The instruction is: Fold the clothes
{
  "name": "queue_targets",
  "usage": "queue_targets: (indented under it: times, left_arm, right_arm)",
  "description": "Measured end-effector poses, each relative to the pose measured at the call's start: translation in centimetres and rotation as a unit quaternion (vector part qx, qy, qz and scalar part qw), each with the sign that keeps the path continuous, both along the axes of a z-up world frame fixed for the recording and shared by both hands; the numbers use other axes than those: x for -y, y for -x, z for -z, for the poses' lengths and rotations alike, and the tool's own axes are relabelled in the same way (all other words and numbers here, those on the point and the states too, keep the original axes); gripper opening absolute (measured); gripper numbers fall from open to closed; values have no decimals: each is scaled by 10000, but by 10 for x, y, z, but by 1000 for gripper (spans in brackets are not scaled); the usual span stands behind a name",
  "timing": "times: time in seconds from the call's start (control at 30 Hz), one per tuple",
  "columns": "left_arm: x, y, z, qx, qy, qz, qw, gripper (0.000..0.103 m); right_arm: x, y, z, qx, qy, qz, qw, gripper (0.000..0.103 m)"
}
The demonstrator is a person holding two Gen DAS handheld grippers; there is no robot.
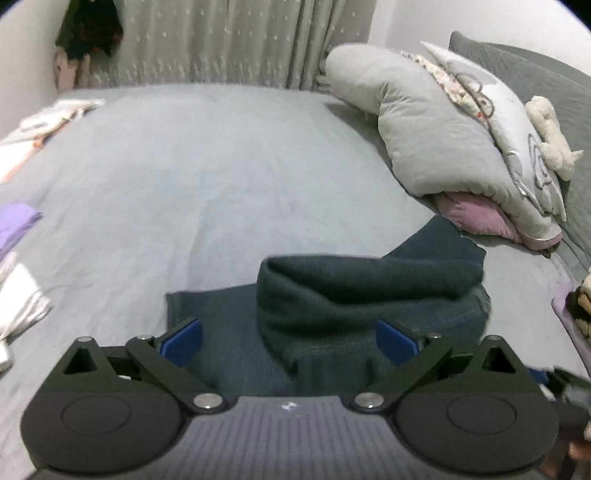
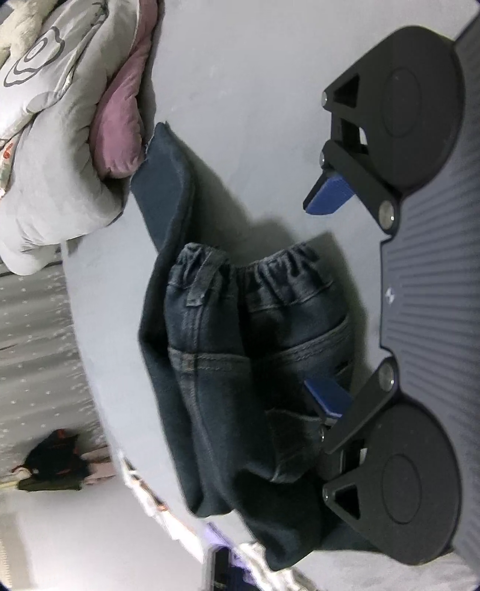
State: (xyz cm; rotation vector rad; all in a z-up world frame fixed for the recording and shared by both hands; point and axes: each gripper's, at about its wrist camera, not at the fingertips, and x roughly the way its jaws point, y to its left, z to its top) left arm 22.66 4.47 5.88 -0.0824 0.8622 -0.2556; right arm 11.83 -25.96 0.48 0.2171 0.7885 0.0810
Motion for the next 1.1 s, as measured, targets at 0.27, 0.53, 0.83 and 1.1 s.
queue_targets:
  times: [0.27,0.53,0.83,1.1]
  left_arm:
    - [7,-31,17,-196,178,-207,9994,20]
    - [16,17,-3,344,480,230,9980,7]
    - [56,100,-20,649,614,1388,9863,7]
    - [87,144,14,469,572,1949,9780,7]
  right_arm:
    - [10,13,-2,-71,18,71,9999,95]
    - [18,23,-17,11,59,141,9999,95]
    - [23,42,-44,182,72,110,9997,95]
    - [24,54,-67,332,-71,55,9994,95]
